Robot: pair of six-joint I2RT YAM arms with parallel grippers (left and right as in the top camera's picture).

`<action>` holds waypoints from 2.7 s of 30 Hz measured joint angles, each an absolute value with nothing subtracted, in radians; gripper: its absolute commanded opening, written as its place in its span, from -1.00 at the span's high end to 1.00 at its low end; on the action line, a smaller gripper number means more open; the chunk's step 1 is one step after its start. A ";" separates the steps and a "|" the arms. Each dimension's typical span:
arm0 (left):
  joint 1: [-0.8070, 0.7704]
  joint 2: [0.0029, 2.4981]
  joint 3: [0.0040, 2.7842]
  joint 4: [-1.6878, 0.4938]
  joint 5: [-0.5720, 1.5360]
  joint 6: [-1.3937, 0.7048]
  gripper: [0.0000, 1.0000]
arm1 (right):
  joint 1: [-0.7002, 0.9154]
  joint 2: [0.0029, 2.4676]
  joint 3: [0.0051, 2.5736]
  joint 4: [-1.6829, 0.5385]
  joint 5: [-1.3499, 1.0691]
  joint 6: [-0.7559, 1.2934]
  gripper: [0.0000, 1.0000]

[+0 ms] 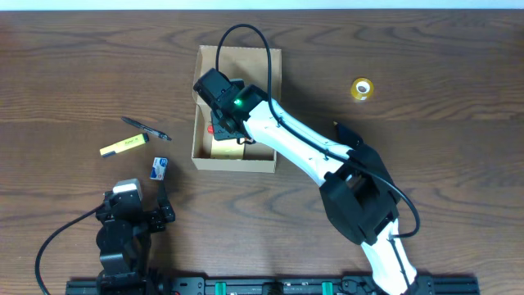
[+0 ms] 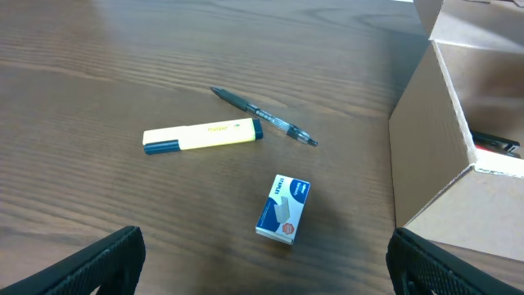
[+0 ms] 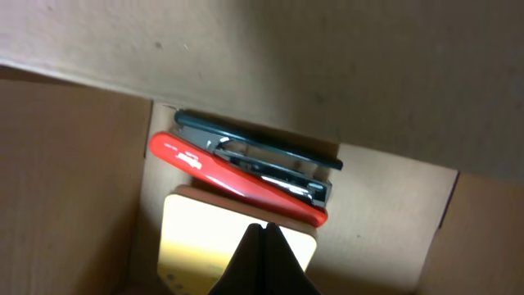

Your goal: Pack container

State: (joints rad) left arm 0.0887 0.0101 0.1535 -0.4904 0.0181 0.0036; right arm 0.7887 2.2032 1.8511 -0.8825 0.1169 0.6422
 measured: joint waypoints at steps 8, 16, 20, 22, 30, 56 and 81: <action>0.089 0.010 0.154 -0.490 0.018 0.004 -0.91 | 0.789 2.203 1.850 -0.836 0.169 0.642 0.98; 0.089 0.010 0.154 -0.490 0.018 0.004 -0.91 | 0.780 2.211 1.832 -0.818 0.194 0.642 0.97; 0.089 0.010 0.154 -0.490 0.018 0.004 -0.91 | 0.753 2.228 1.829 -0.819 0.199 0.642 0.97; 0.089 0.010 0.154 -0.490 0.018 0.004 -0.90 | 0.743 2.234 1.829 -0.816 0.201 0.642 0.97; 0.089 0.010 0.154 -0.490 0.018 0.004 -0.90 | 0.743 2.252 1.829 -0.809 0.202 0.642 0.97; 0.089 0.010 0.154 -0.490 0.018 0.004 -0.91 | 0.743 2.259 1.827 -0.937 0.135 0.643 0.97; 0.089 0.010 0.154 -0.490 0.018 0.004 -0.91 | 0.743 2.263 1.744 -0.802 0.172 0.670 0.98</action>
State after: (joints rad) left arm 0.0887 0.0101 0.1535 -0.4904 0.0181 0.0036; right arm 0.7429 2.2627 1.7443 -0.8024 0.1722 0.6697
